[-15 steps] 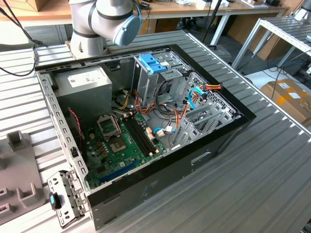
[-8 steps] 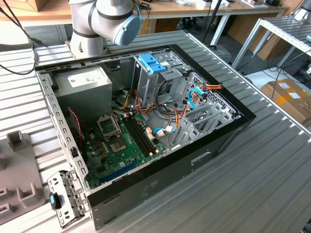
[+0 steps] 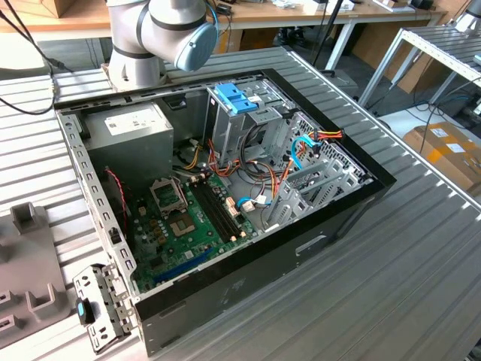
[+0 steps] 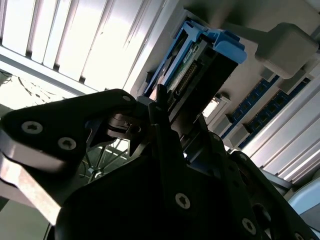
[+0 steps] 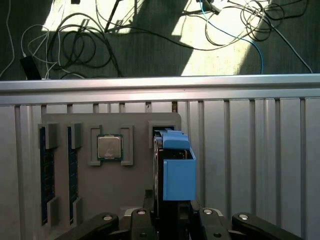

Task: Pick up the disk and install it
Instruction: 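Pick up the disk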

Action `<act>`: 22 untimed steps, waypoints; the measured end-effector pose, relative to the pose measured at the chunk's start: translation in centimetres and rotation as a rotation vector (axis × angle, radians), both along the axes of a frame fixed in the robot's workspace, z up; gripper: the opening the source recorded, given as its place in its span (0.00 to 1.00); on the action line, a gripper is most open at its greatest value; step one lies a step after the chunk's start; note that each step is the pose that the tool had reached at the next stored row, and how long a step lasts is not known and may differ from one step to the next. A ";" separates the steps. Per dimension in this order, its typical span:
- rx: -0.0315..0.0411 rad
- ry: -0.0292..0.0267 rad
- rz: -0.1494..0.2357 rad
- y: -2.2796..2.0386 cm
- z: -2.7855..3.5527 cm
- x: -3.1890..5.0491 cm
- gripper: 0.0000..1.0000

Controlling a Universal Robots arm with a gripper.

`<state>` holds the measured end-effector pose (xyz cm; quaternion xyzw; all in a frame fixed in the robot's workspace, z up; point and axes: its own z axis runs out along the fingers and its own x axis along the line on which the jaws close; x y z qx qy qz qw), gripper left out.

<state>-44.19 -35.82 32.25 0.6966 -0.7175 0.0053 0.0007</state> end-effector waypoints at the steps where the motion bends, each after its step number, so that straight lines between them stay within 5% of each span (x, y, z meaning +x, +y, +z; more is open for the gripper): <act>1: 0.0000 0.0000 0.000 0.00 0.00 0.00 0.35; 13: 0.0001 0.0001 0.000 0.00 0.59 0.00 0.35; 22: 0.0001 0.0001 0.000 0.00 3.85 0.00 0.35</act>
